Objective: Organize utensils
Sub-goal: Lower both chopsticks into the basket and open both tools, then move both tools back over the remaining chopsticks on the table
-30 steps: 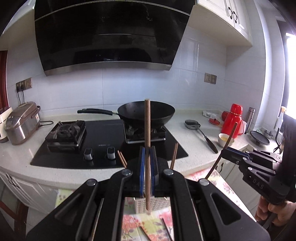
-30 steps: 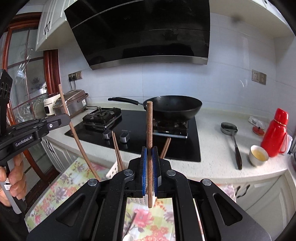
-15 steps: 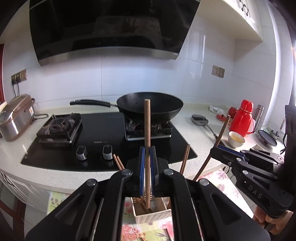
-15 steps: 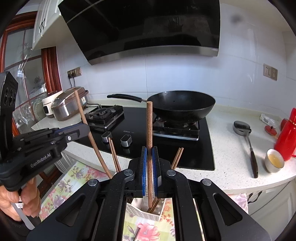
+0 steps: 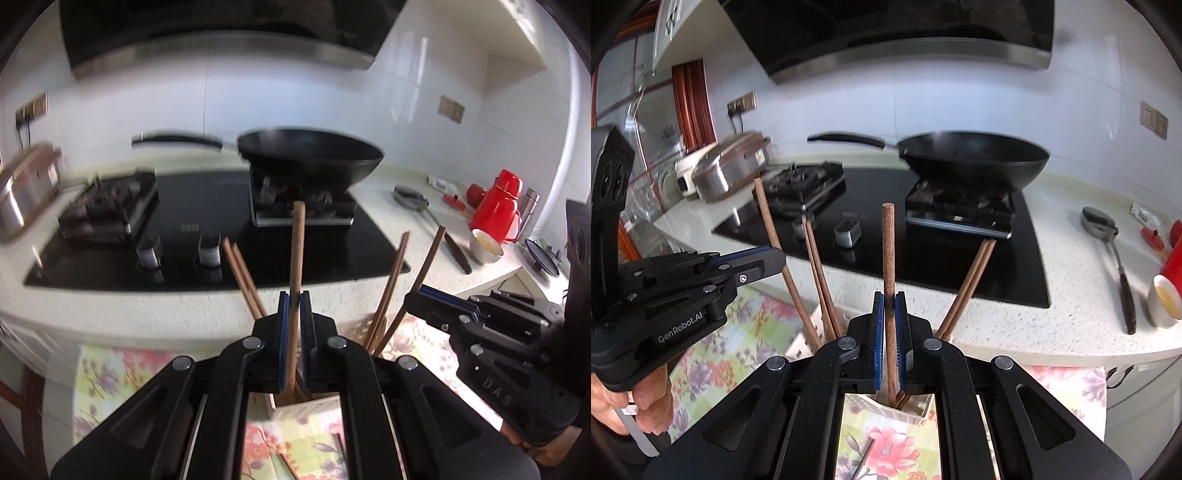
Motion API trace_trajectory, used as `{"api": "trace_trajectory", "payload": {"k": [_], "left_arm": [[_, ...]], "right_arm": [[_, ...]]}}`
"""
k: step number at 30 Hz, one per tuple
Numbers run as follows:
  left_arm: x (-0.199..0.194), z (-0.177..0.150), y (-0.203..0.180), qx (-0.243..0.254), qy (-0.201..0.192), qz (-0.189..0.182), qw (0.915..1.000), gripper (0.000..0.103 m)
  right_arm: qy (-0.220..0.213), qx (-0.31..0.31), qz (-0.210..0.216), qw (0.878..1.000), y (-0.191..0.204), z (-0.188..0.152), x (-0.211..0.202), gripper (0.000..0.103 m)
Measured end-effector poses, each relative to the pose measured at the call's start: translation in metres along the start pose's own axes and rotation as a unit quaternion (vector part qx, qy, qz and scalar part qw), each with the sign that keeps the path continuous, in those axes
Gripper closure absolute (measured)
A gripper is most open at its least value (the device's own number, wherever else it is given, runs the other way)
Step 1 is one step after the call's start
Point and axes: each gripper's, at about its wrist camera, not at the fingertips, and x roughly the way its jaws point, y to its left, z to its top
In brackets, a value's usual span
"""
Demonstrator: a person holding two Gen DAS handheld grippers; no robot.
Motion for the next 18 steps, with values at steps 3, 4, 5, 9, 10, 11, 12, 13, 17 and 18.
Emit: {"api": "trace_trajectory", "payload": {"k": [3,4,5,9,10,11,12,13,17,18], "left_arm": [[0.010,-0.005,0.007,-0.002,0.007,0.007,0.9999,0.095],[0.011,-0.007,0.009,-0.003,0.008,0.007,0.9999,0.092],[0.011,-0.009,0.009,-0.003,0.008,0.008,0.9999,0.092],[0.004,-0.021,0.014,-0.005,0.001,0.011,0.9999,0.087],[0.000,-0.026,0.017,-0.009,-0.004,0.014,0.9999,0.080],[-0.004,-0.031,0.017,-0.011,-0.008,0.018,0.9997,0.076],[-0.008,-0.036,0.017,-0.012,-0.013,0.021,0.9996,0.072],[-0.012,-0.043,0.019,-0.013,-0.017,0.024,0.9995,0.071],[-0.025,-0.084,0.024,-0.026,-0.017,0.037,0.9988,0.059],[-0.026,-0.095,0.024,-0.028,-0.014,0.042,0.9986,0.055]], "right_arm": [[0.013,-0.010,-0.004,1.000,0.002,-0.006,0.012,0.096],[0.013,-0.009,-0.007,1.000,0.002,-0.008,0.014,0.096],[0.013,-0.007,-0.010,1.000,0.000,-0.010,0.014,0.095],[0.005,0.001,-0.018,1.000,-0.004,-0.020,0.006,0.090],[0.003,0.003,-0.020,1.000,-0.006,-0.025,0.002,0.083],[0.000,0.005,-0.021,1.000,-0.007,-0.029,-0.001,0.078],[-0.004,0.008,-0.022,1.000,-0.008,-0.037,-0.006,0.066],[-0.010,0.013,-0.021,1.000,-0.010,-0.046,-0.011,0.056],[-0.015,0.043,-0.026,0.999,-0.019,-0.092,-0.022,0.043],[-0.012,0.052,-0.026,0.998,-0.021,-0.103,-0.022,0.039]]}}
